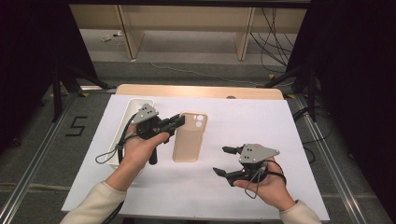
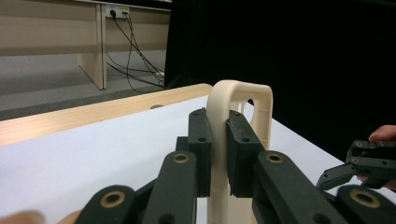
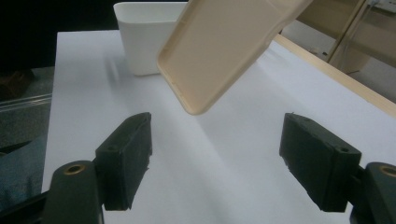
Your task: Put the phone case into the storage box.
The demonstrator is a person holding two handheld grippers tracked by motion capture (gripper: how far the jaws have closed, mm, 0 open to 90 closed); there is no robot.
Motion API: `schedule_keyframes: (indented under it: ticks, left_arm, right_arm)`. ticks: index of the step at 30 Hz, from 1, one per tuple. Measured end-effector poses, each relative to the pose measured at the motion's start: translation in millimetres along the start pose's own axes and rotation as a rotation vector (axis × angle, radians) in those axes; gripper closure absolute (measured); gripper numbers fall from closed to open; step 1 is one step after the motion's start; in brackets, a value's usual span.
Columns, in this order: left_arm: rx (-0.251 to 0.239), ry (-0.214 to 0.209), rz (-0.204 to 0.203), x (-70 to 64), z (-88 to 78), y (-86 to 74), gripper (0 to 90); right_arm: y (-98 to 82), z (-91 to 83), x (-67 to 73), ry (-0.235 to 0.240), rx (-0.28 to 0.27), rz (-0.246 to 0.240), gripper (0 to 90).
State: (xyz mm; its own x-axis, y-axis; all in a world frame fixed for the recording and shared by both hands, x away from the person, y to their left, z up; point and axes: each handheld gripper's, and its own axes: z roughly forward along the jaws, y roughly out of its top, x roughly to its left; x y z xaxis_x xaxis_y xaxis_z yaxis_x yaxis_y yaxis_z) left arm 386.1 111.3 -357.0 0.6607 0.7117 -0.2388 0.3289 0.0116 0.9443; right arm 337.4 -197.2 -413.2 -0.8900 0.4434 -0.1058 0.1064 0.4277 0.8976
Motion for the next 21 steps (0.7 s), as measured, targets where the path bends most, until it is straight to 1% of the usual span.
schedule_keyframes:
  ticks: [1,4,6,7,9,10,11,12,13,15,16,17,18,19,21]
  left_arm:
    - [-0.001,-0.001,0.002,0.2,-0.3,0.3,81.7]
    - [-0.003,0.0,0.001,0.6,-1.7,1.4,81.7]
    - [-0.005,-0.002,0.009,1.6,-2.8,2.2,81.7]
    - [-0.006,-0.001,0.008,1.9,-3.3,2.6,81.7]
    - [-0.009,-0.002,0.012,3.2,-4.4,3.3,81.7]
    - [-0.009,-0.001,0.014,4.0,-4.9,3.7,81.7]
    - [-0.01,-0.002,0.013,4.9,-5.4,4.2,81.7]
    - [-0.009,0.0,0.017,6.0,-6.3,4.9,81.7]
    - [-0.015,-0.002,0.015,6.6,-6.7,5.7,81.7]
    - [-0.023,-0.006,0.02,8.3,-8.2,7.3,81.7]
    - [-0.028,-0.014,0.023,9.1,-8.8,8.1,81.7]
    - [-0.031,-0.014,0.029,10.1,-9.5,9.2,81.7]
    - [-0.033,-0.015,0.029,10.4,-10.5,10.2,81.7]
    - [-0.044,-0.024,0.054,12.3,-10.5,12.0,81.7]
    - [-0.043,-0.029,0.049,13.0,-12.7,14.3,81.7]
  right_arm:
    - [-0.1,-1.6,-0.6,0.003,0.009,0.004,26.3]
    - [-1.4,-4.1,-1.9,-0.011,0.001,0.007,26.0]
    - [-2.1,-5.9,-2.7,-0.014,-0.005,0.015,25.8]
    - [-2.7,-6.3,-2.8,-0.032,-0.018,0.017,25.7]
    - [-3.2,-9.6,-4.4,-0.031,-0.012,0.021,25.7]
    - [-3.9,-11.2,-5.3,-0.041,-0.012,0.016,25.6]
    - [-4.4,-12.6,-5.6,-0.048,-0.015,0.027,25.5]
    - [-5.0,-13.7,-6.7,-0.049,-0.022,0.026,25.5]
    - [-5.6,-14.5,-6.6,-0.062,-0.033,0.037,25.5]
    - [-6.4,-17.9,-8.3,-0.064,-0.031,0.04,25.5]
    - [-7.2,-18.1,-8.3,-0.081,-0.047,0.044,25.5]
    - [-7.5,-20.1,-9.2,-0.076,-0.035,0.044,25.5]
    - [-8.1,-20.7,-9.1,-0.083,-0.041,0.049,25.5]
    - [-8.4,-21.9,-9.8,-0.082,-0.037,0.048,25.5]
    - [-9.3,-23.3,-10.1,-0.087,-0.041,0.051,25.5]
